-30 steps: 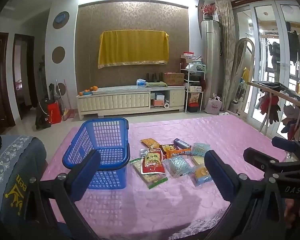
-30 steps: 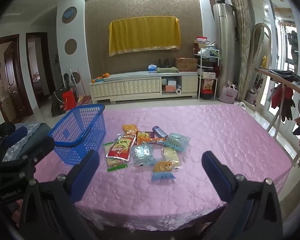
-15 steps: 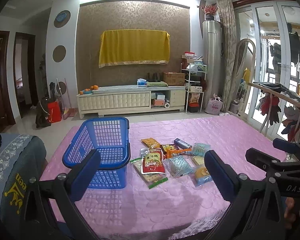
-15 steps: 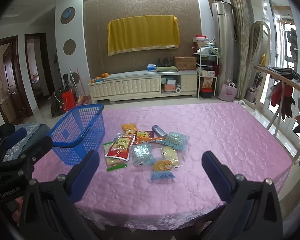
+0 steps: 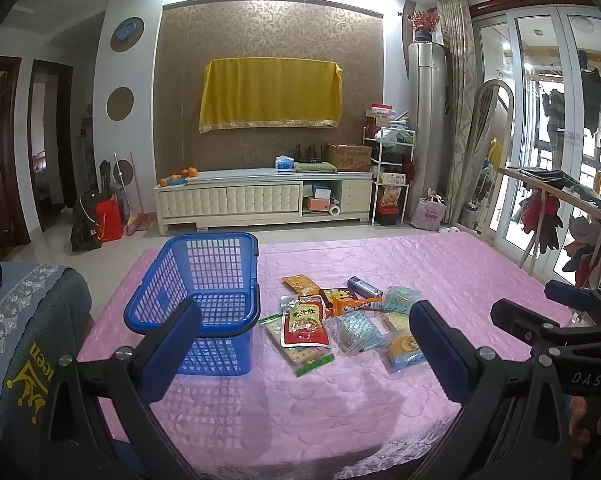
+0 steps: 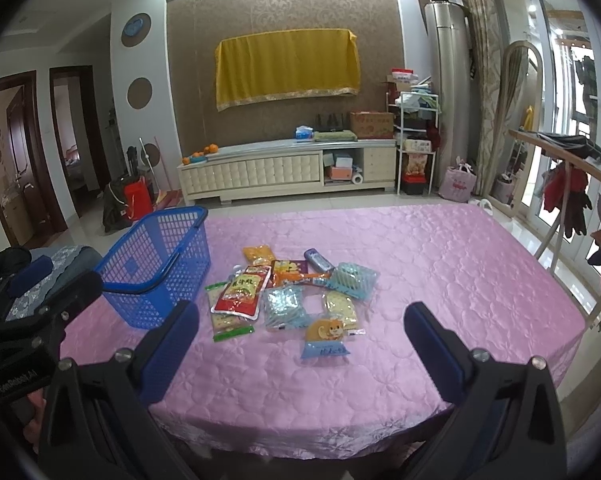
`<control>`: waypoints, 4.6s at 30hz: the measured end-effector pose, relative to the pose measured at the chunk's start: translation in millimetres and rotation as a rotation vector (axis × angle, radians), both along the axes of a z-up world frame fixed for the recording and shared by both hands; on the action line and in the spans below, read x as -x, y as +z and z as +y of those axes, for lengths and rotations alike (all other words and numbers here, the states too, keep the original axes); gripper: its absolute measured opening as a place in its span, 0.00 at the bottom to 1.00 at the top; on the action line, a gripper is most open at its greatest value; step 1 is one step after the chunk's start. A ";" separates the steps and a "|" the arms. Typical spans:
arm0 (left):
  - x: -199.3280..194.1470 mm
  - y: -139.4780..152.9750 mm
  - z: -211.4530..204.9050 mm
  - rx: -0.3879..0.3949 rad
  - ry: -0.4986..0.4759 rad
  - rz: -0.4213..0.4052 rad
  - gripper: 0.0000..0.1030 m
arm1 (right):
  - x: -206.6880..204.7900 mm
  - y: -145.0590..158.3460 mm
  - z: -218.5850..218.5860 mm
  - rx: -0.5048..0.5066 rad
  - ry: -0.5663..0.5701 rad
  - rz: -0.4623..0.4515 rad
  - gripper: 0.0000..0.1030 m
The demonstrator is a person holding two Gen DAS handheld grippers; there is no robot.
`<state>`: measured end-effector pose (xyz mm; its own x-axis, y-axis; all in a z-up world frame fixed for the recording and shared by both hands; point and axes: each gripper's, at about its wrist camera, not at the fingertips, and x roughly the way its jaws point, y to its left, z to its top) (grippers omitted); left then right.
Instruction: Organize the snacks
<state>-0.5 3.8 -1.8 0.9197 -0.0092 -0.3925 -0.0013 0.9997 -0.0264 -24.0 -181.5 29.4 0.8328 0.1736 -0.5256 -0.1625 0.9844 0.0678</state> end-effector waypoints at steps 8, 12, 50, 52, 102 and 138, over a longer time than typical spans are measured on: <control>0.4 0.3 -2.7 -0.008 0.001 0.002 1.00 | 0.2 0.9 -1.1 -0.003 0.007 0.000 1.00; 0.0 0.1 -1.6 -0.005 0.006 0.004 1.00 | -1.3 0.4 -2.0 -0.003 0.010 0.006 1.00; 2.0 1.4 7.8 -0.002 0.037 0.025 1.00 | -3.3 -3.9 0.4 -0.002 0.032 0.004 1.00; 1.4 2.8 6.7 -0.005 0.038 0.025 1.00 | -3.9 -3.6 0.5 -0.004 0.032 0.004 1.00; -266.1 -127.3 -97.7 0.013 0.005 0.723 0.99 | -214.3 -128.4 -107.0 -0.059 0.015 0.400 0.89; -251.3 -95.6 -86.9 0.033 -0.063 0.614 0.54 | -273.5 -138.7 -63.7 0.124 0.338 0.451 0.90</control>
